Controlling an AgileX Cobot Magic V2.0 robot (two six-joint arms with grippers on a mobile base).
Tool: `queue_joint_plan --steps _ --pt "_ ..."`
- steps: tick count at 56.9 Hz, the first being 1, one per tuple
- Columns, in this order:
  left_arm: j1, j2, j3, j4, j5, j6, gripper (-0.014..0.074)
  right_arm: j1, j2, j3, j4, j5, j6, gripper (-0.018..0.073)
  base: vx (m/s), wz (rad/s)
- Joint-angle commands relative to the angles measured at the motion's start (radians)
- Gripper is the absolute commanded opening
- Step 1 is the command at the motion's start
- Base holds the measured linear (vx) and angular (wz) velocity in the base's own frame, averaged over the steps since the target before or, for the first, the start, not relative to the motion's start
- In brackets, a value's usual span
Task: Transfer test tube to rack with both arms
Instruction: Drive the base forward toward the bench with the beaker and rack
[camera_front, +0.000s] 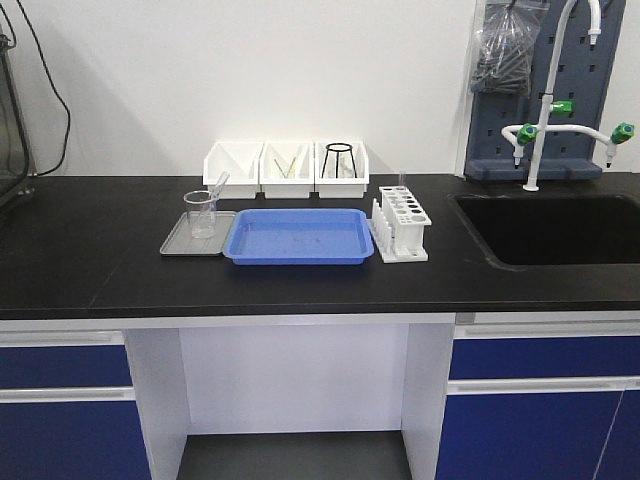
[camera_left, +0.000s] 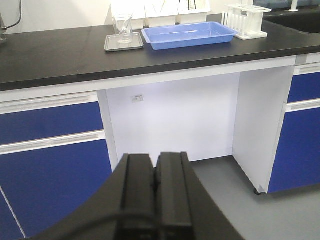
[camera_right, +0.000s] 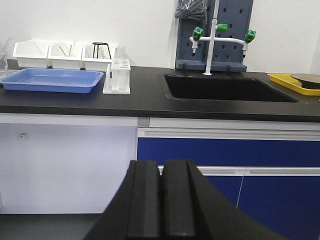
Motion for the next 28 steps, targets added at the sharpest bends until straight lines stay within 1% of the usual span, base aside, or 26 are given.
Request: queue_joint_plan --steps 1,28 --pt "-0.001 -0.013 -0.022 -0.008 -0.082 -0.001 -0.0007 0.000 -0.008 0.020 -0.010 -0.080 0.000 -0.0008 0.00 0.00" --pt "-0.001 -0.013 -0.022 -0.008 -0.082 -0.001 -0.0007 0.000 -0.008 0.020 -0.010 -0.080 0.000 -0.0008 0.00 0.00"
